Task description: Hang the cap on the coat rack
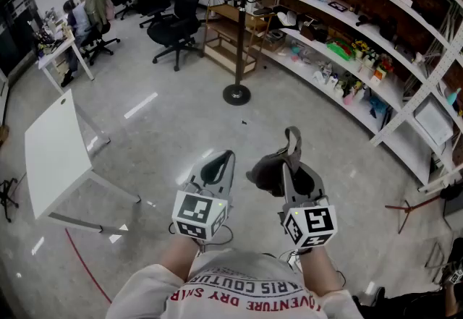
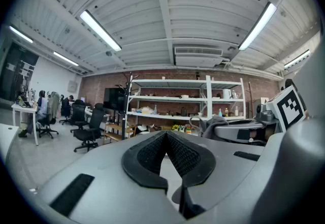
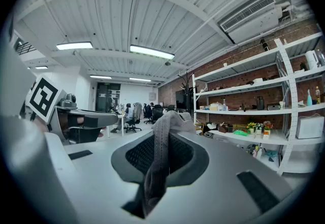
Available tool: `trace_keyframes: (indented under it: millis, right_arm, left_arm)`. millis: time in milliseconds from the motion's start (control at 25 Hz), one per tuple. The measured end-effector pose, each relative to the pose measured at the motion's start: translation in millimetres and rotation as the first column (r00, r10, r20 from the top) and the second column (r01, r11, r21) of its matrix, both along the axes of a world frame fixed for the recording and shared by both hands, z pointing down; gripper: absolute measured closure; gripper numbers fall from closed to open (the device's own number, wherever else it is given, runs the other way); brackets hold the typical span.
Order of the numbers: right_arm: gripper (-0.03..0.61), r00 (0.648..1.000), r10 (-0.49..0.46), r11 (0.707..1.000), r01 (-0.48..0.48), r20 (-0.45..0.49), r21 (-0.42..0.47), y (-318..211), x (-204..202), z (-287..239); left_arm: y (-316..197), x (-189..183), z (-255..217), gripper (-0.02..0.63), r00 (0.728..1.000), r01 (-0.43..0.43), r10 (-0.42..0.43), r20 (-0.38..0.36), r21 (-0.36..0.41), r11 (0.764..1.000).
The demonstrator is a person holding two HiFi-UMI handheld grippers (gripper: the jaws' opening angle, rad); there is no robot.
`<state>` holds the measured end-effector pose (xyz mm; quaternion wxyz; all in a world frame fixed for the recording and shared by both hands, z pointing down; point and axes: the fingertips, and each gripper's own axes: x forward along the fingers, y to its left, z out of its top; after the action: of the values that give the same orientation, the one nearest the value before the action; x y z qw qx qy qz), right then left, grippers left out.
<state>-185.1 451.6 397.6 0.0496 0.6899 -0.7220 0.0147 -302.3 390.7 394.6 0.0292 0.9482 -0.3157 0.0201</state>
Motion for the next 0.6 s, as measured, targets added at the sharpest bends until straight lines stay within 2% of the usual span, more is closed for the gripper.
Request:
trace_keyframes:
  millis: [600]
  right_arm:
    - [0.541,1.000,-0.009,1.000,0.009,0.023,-0.015,-22,-21,8]
  left_arm:
    - [-19,-18,11,0.609,1.000,-0.007,0.007,-0.002,-0.027,1.000]
